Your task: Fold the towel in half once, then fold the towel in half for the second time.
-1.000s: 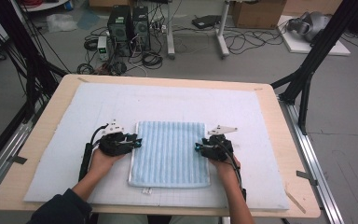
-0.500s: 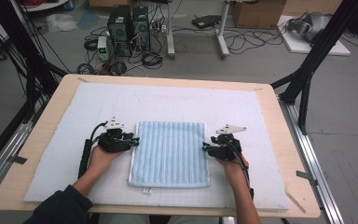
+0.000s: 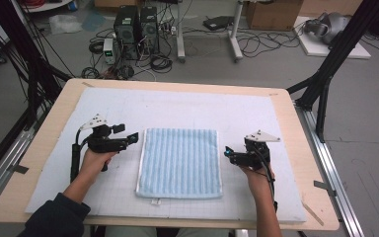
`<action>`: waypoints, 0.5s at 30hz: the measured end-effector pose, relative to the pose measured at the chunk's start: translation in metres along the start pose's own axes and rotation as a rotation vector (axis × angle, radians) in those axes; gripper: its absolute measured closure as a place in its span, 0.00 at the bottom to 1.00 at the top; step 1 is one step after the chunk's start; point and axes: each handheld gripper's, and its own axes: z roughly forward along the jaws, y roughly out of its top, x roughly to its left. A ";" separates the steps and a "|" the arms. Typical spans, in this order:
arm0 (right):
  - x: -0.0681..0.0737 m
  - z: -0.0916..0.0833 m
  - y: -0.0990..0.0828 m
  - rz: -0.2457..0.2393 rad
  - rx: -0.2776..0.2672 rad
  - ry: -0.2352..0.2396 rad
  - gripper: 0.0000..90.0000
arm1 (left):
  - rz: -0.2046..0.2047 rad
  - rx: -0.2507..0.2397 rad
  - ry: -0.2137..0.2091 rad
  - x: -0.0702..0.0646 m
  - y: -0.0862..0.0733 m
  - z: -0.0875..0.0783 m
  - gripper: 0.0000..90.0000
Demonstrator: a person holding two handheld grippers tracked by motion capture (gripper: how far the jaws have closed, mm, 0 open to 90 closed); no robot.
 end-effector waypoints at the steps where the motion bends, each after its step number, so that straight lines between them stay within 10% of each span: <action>1: 0.000 -0.001 0.000 -0.001 0.000 -0.002 0.18 | 0.003 0.004 0.001 0.000 0.000 -0.001 0.19; 15: -0.003 -0.002 -0.001 0.004 -0.009 -0.003 0.14 | 0.025 0.033 -0.005 0.000 -0.001 -0.002 0.19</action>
